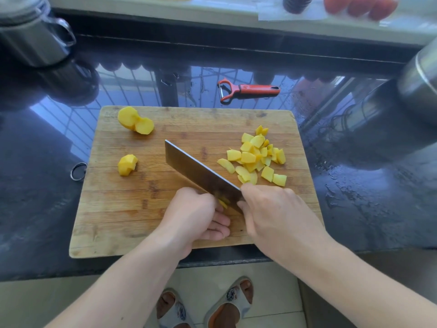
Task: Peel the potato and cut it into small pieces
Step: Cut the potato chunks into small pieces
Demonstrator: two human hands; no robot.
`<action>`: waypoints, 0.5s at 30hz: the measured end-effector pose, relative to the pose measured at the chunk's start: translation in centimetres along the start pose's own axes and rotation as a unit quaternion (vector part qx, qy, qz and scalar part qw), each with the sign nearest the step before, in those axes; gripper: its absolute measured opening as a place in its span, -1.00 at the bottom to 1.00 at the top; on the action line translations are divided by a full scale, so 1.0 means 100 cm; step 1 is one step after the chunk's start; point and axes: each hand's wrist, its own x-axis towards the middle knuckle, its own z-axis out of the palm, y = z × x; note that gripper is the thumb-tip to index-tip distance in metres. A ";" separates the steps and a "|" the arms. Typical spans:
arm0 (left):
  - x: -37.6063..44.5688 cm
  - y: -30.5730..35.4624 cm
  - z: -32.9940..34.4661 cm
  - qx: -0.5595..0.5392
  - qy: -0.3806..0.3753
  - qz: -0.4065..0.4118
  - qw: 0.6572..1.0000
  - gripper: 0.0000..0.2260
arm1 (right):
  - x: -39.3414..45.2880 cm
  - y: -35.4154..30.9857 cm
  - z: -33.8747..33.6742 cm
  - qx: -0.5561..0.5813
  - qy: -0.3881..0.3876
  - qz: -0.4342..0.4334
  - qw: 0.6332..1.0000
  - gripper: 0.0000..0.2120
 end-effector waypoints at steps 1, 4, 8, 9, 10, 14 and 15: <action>-0.001 0.000 0.000 0.000 -0.001 0.000 1.000 -0.83 | 0.003 0.001 -0.001 0.006 0.012 -0.005 1.000 -0.67; -0.001 0.000 -0.001 0.002 -0.007 0.005 1.000 -0.84 | 0.002 0.004 -0.005 0.025 0.031 -0.007 0.999 -0.70; 0.000 -0.002 -0.001 0.002 -0.006 0.008 1.000 -0.83 | -0.012 0.006 -0.010 0.031 0.033 -0.008 0.999 -0.72; 0.000 -0.003 -0.001 0.000 -0.005 0.007 1.000 -0.82 | -0.015 0.006 -0.010 0.026 0.033 -0.010 0.999 -0.71; 0.000 -0.003 -0.001 -0.002 -0.004 0.006 1.000 -0.81 | -0.017 0.005 -0.011 0.021 0.032 -0.012 0.999 -0.69; 0.000 -0.002 0.000 -0.002 -0.004 0.004 1.000 -0.82 | -0.018 0.006 -0.012 0.002 0.022 -0.013 1.000 -0.66; 0.000 -0.002 0.000 0.000 -0.003 0.004 1.000 -0.83 | -0.018 0.006 -0.012 -0.002 0.018 -0.012 1.000 -0.67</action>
